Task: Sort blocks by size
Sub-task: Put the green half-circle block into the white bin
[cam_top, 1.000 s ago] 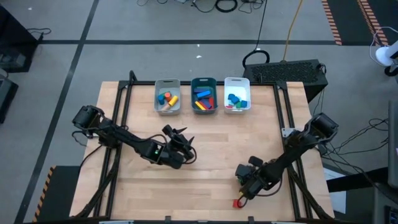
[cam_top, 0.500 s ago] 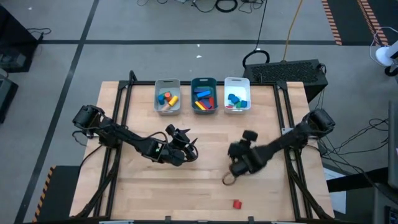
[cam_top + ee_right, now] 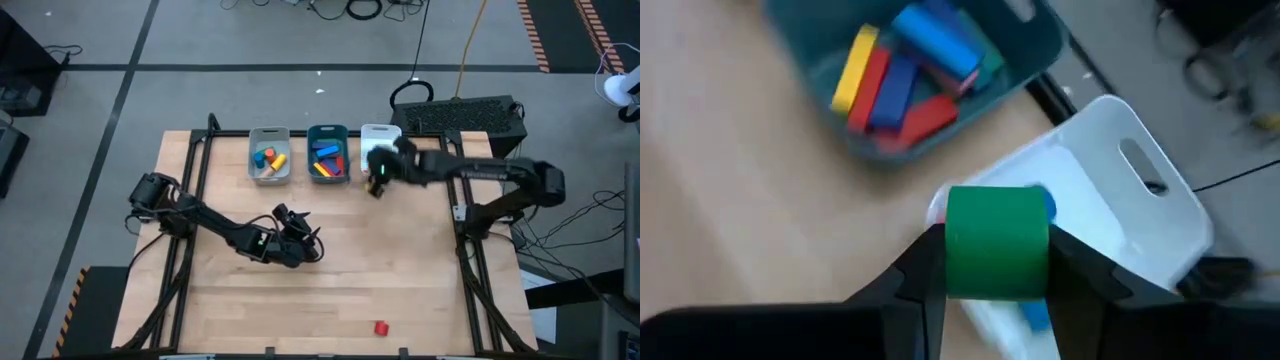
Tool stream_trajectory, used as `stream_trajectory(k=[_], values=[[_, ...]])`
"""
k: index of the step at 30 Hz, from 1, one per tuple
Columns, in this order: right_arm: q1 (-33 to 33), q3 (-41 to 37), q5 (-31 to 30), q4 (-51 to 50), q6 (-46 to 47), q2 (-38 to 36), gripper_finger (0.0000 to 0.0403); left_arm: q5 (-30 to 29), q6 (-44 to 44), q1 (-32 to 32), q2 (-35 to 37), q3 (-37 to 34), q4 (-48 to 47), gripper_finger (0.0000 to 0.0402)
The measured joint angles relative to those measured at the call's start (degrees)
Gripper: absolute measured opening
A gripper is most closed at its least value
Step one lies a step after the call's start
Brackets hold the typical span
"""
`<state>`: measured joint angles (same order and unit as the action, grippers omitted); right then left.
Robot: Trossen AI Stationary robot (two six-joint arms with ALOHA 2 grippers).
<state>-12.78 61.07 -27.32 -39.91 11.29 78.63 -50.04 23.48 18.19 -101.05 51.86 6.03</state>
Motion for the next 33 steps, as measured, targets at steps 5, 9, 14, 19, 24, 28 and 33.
stream_trajectory(k=[5, 9, 14, 19, 24, 28, 33], values=[[-14.01, -0.55, 11.7, 9.79, -2.74, 4.57, 0.0111, 1.6, -0.3, -0.85, -0.09, 0.0, 0.06, 0.0253], [-20.26, -0.59, 12.55, 11.88, -3.83, 9.28, 0.0111, 2.25, -0.37, -0.87, -0.09, 0.02, 0.44, 0.0253], [-23.56, -0.6, 14.23, 13.33, -6.91, 14.13, 0.0115, 2.54, -2.39, -0.87, -0.09, 0.02, 0.39, 0.0253], [-24.75, -0.6, 17.17, 15.27, -8.05, 17.82, 0.0121, 4.94, -2.91, -0.87, -0.09, 0.02, 0.5, 0.0253], [-24.78, -0.6, 17.14, 16.68, -11.02, 19.61, 0.0122, 5.07, -2.99, -0.87, -0.09, 0.02, 0.52, 0.0253], [-24.76, -0.58, 16.95, 17.01, -11.57, 19.8, 0.0124, 5.07, -2.99, -0.87, -0.09, 0.02, 0.52, 0.0253], [-24.76, -0.58, 16.88, 17.01, -11.26, 19.8, 0.0157, 6.69, -2.98, -0.87, -0.07, 0.02, 0.5, 0.0253]])
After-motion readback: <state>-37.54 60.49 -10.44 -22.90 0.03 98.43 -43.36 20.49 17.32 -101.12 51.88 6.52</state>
